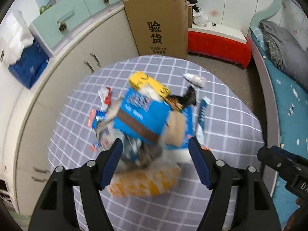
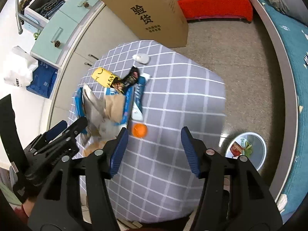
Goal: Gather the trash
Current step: 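Grasp the blue snack wrapper with the left gripper while the right gripper grasps the white-blue packet, then carry both wrappers over the blue bin and open both grippers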
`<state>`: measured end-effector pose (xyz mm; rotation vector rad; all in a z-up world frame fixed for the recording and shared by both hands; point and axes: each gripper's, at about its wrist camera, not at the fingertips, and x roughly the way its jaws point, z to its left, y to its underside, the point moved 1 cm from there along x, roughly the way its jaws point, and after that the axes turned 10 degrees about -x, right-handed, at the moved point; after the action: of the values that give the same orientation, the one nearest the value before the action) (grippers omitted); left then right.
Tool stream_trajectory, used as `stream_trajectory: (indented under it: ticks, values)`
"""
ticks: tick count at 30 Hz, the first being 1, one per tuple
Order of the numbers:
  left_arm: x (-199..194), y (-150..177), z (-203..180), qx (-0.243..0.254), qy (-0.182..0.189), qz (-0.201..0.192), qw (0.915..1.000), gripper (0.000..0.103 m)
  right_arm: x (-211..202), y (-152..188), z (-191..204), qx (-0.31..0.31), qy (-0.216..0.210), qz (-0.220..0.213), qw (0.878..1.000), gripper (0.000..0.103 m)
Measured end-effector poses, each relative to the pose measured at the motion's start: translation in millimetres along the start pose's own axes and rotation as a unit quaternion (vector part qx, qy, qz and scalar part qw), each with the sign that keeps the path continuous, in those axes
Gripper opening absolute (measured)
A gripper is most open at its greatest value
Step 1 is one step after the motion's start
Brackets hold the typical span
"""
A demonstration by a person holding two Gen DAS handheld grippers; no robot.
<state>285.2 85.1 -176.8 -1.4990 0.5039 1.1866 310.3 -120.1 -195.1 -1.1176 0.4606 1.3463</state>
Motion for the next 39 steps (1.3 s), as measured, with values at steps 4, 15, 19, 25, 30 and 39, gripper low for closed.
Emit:
stream_trajectory:
  ticks: [4,15,19,25,30,39]
  values:
    - [12,-13,9,0.011,-0.006,-0.004,0.9999,0.069,21,-12,10,0.009,0.008,0.005,1.0,0.057]
    - [41,-35,38,0.004,0.03,0.013,0.9995,0.009,86,-46,24,0.013,0.059,0.024,0.998,0.056]
    - [36,-41,50,-0.006,0.035,-0.006,0.9994,0.004,106,-53,28,0.006,0.07,0.037,0.997,0.046]
    - [24,-51,73,-0.036,0.025,-0.034,0.9985,0.003,126,-55,31,-0.012,0.084,0.053,0.995,0.033]
    - [13,-53,81,-0.053,0.019,-0.051,0.9971,0.002,131,-57,37,-0.038,0.085,0.065,0.994,0.014]
    - [-27,-44,56,-0.057,0.012,-0.092,0.9941,0.002,100,-49,26,-0.027,0.021,0.049,0.998,0.01]
